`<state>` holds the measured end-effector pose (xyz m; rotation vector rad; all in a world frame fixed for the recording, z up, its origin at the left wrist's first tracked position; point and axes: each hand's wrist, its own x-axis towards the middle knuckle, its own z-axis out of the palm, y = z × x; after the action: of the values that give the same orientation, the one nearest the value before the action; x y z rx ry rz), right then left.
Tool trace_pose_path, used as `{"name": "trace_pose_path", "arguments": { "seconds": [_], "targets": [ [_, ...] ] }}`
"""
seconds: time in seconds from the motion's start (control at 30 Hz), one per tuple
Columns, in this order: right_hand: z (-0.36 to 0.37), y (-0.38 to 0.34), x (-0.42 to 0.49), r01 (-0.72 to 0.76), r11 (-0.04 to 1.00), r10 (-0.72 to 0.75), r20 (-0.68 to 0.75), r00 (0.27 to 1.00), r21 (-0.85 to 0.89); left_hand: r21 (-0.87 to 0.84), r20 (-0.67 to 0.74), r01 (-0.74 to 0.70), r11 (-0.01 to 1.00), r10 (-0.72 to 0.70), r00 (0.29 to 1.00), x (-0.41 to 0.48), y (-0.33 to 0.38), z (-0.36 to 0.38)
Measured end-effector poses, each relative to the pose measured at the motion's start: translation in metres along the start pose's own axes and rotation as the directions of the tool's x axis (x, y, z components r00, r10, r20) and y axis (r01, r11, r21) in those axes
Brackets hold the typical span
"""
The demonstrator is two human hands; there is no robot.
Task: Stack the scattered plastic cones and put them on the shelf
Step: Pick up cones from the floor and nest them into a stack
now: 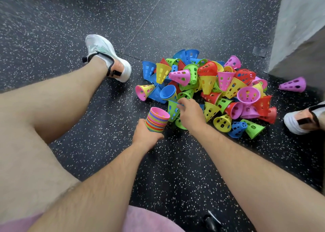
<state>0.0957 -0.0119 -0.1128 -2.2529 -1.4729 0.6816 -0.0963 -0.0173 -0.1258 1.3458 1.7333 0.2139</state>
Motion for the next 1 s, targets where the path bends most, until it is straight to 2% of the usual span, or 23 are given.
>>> {"name": "trace_pose_path", "arguments": {
  "seconds": [0.17,0.33,0.43,0.53,0.6,0.67,0.77,0.9,1.0],
  "targets": [
    [-0.022,0.012,-0.013,0.126,0.972,-0.101,-0.131,0.986,0.196,0.015,0.021,-0.016,1.0,0.016,1.0,-0.001,-0.004,0.006],
    [-0.028,0.016,-0.027,0.227,0.951,-0.18,-0.222,0.958,0.21,0.015,0.069,-0.046,0.999,0.045,0.997,0.002,-0.003,0.013],
    [-0.022,0.015,-0.039,0.269,0.937,-0.228,-0.195,0.954,0.222,0.02,0.079,-0.099,0.995,0.097,0.992,0.004,-0.001,0.018],
    [-0.016,0.016,-0.054,0.29,0.93,-0.292,-0.026,0.956,0.226,-0.016,0.077,-0.113,0.993,0.114,0.991,-0.001,0.008,0.022],
    [-0.014,0.014,-0.059,0.21,0.945,-0.232,0.061,0.971,0.251,0.007,0.067,-0.094,0.996,0.093,0.993,-0.002,0.009,0.021],
    [-0.015,0.016,-0.06,0.115,0.95,-0.126,0.022,0.992,0.292,0.035,0.079,-0.093,0.995,0.09,0.993,-0.002,0.006,0.022],
    [-0.013,0.03,-0.06,0.073,0.98,-0.07,-0.025,0.997,0.187,0.059,0.101,-0.112,0.992,0.106,0.989,0.005,-0.001,0.024],
    [-0.005,0.043,-0.059,0.071,0.997,-0.068,0.136,0.988,-0.021,0.059,0.118,-0.13,0.99,0.123,0.985,0.01,-0.004,0.026],
    [-0.001,0.042,-0.058,0.047,0.996,-0.032,0.196,0.98,-0.072,0.046,0.129,-0.127,0.991,0.12,0.984,0.009,-0.004,0.026]
  ]
}}
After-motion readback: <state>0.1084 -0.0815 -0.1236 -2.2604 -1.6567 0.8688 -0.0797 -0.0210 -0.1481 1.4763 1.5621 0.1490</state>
